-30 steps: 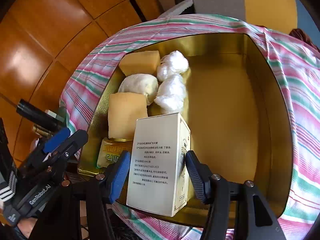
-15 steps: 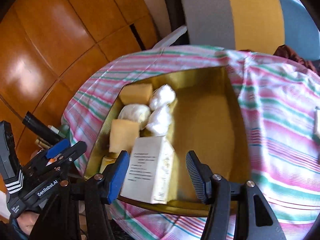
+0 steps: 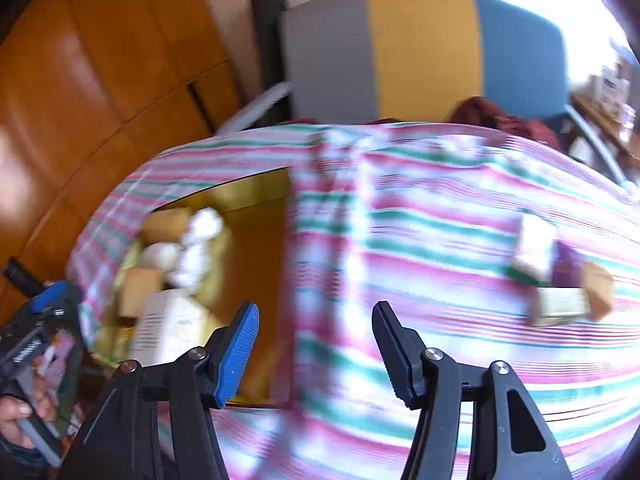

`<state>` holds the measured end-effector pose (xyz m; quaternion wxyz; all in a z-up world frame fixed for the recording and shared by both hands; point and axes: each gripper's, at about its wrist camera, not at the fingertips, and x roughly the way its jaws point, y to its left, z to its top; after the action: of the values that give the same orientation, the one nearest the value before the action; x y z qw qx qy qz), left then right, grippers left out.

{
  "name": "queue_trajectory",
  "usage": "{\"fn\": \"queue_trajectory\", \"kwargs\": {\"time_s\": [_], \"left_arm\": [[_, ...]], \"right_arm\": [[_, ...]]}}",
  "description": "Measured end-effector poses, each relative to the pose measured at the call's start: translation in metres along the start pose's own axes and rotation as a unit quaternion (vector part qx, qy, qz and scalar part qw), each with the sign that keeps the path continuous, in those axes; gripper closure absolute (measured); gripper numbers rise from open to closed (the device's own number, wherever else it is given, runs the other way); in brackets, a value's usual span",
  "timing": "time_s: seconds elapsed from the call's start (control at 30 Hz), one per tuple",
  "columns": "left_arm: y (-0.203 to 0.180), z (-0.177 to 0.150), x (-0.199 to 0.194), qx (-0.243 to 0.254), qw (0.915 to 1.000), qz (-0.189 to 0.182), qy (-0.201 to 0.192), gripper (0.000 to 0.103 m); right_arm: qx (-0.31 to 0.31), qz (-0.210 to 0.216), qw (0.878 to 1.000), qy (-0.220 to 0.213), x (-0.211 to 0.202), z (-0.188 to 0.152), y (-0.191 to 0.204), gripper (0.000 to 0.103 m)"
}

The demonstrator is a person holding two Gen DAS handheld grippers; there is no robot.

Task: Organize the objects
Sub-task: 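Return both tools to the remaining snacks on the table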

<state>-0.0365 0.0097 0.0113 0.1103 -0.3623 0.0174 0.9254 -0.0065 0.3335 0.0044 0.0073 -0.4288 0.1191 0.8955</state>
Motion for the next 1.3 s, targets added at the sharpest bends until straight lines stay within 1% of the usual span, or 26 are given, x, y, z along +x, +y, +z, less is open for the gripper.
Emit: {"fn": "queue_trajectory", "kwargs": {"time_s": [0.13, 0.2, 0.23, 0.33, 0.4, 0.47, 0.5, 0.53, 0.57, 0.63, 0.7, 0.8, 0.87, 0.97, 1.03, 1.17, 1.23, 1.3], "left_arm": [[-0.015, 0.011, 0.003, 0.005, 0.9997, -0.025, 0.002, 0.031], [-0.027, 0.016, 0.004, 0.013, 0.9990, -0.042, 0.004, 0.031], [-0.036, 0.018, 0.004, 0.023, 0.9986, -0.048, 0.002, 0.030], [-0.064, 0.024, 0.003, 0.053, 0.9963, -0.067, -0.001, 0.028], [-0.084, 0.028, 0.003, 0.073, 0.9941, -0.079, -0.002, 0.027], [-0.106, 0.031, 0.004, 0.092, 0.9917, -0.090, -0.001, 0.025], [-0.119, 0.032, 0.006, 0.102, 0.9901, -0.097, 0.003, 0.025], [-0.133, 0.034, 0.009, 0.111, 0.9882, -0.105, 0.007, 0.024], [-0.142, 0.035, 0.011, 0.116, 0.9869, -0.111, 0.011, 0.024], [-0.166, 0.037, 0.017, 0.130, 0.9832, -0.126, 0.020, 0.024], [-0.194, 0.038, 0.026, 0.147, 0.9787, -0.139, 0.033, 0.024], [-0.232, 0.038, 0.038, 0.168, 0.9719, -0.157, 0.051, 0.024], [-0.256, 0.037, 0.047, 0.186, 0.9670, -0.164, 0.060, 0.023], [-0.291, 0.035, 0.065, 0.202, 0.9610, -0.172, 0.078, 0.024], [-0.309, 0.034, 0.075, 0.210, 0.9587, -0.173, 0.082, 0.024], [-0.347, 0.032, 0.096, 0.241, 0.9496, -0.179, 0.091, 0.024], [-0.364, 0.031, 0.106, 0.253, 0.9445, -0.187, 0.095, 0.024], [-0.377, 0.031, 0.115, 0.264, 0.9413, -0.188, 0.094, 0.024]], "right_arm": [[0.047, -0.061, 0.997, -0.021, -0.018, 0.006, -0.065, 0.043], [0.082, -0.105, 0.990, -0.040, -0.029, 0.008, -0.106, 0.043], [0.104, -0.130, 0.985, -0.050, -0.035, 0.007, -0.127, 0.043], [0.180, -0.194, 0.961, -0.077, -0.048, -0.005, -0.192, 0.043], [0.230, -0.219, 0.944, -0.087, -0.052, -0.021, -0.231, 0.043], [0.302, -0.223, 0.923, -0.082, -0.055, -0.041, -0.264, 0.043], [0.337, -0.215, 0.914, -0.073, -0.057, -0.047, -0.278, 0.043], [0.362, -0.204, 0.906, -0.082, -0.061, -0.051, -0.287, 0.043], [0.374, -0.200, 0.901, -0.089, -0.065, -0.054, -0.291, 0.043], [0.384, -0.191, 0.899, -0.084, -0.065, -0.056, -0.295, 0.043], [0.395, -0.166, 0.901, -0.074, -0.060, -0.057, -0.296, 0.043], [0.395, -0.155, 0.904, -0.062, -0.053, -0.055, -0.293, 0.043], [0.398, -0.144, 0.904, -0.062, -0.053, -0.057, -0.290, 0.043], [0.402, -0.132, 0.904, -0.065, -0.056, -0.059, -0.291, 0.043], [0.405, -0.125, 0.903, -0.068, -0.058, -0.060, -0.291, 0.043], [0.408, -0.113, 0.903, -0.065, -0.058, -0.060, -0.292, 0.043], [0.409, -0.106, 0.904, -0.064, -0.057, -0.060, -0.292, 0.043], [0.410, -0.100, 0.904, -0.063, -0.057, -0.060, -0.291, 0.043]]}}
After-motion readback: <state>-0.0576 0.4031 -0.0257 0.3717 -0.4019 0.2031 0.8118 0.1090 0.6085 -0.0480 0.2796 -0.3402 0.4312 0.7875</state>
